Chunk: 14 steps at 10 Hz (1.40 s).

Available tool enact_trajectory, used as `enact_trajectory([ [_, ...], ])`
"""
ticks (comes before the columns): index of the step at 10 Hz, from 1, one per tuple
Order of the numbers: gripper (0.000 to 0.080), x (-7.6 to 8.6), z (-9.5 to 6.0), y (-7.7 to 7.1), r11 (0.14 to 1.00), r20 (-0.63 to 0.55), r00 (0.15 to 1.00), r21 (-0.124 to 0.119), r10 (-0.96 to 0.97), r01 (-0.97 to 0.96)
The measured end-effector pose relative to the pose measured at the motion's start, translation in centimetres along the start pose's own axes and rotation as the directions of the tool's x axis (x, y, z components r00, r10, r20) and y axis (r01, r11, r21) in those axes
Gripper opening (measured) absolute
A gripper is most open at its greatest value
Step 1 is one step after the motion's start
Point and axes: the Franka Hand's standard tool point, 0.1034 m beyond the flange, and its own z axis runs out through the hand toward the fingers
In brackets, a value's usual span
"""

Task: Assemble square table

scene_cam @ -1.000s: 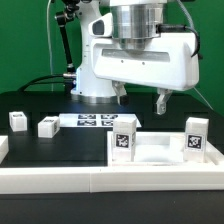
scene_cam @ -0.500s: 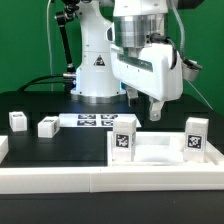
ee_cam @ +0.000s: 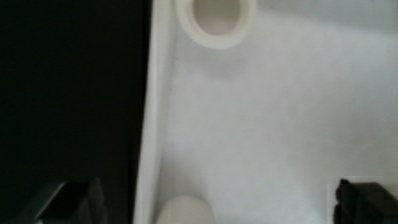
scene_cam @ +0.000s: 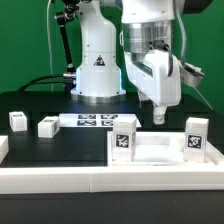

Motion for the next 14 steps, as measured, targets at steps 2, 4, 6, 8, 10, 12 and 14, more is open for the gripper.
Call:
enact_trajectory([
  [2, 0.0649, -0.8, 1.4, 1.0, 0.999, -0.011, 0.999, -0.011, -0.035, 0.035],
  [4, 0.0649, -0.8, 1.2, 0.7, 0.999, -0.011, 0.999, -0.004, -0.038, 0.038],
  [6, 0.0649, -0.6, 1.2, 0.4, 0.998, -0.019, 0.999, 0.027, -0.05, 0.051],
  [8, 0.0649, -0.2, 1.6, 0.8, 0.996, -0.029, 0.997, 0.041, -0.072, 0.073],
  [10, 0.0649, 0.6, 2.0, 1.1, 0.991, -0.052, 0.994, 0.087, -0.096, 0.1],
  [12, 0.0649, 0.7, 2.2, 0.9, 0.989, -0.059, 0.994, 0.112, -0.096, 0.102],
  [14, 0.0649, 0.8, 2.2, 0.9, 0.985, -0.065, 0.992, 0.123, -0.11, 0.117],
])
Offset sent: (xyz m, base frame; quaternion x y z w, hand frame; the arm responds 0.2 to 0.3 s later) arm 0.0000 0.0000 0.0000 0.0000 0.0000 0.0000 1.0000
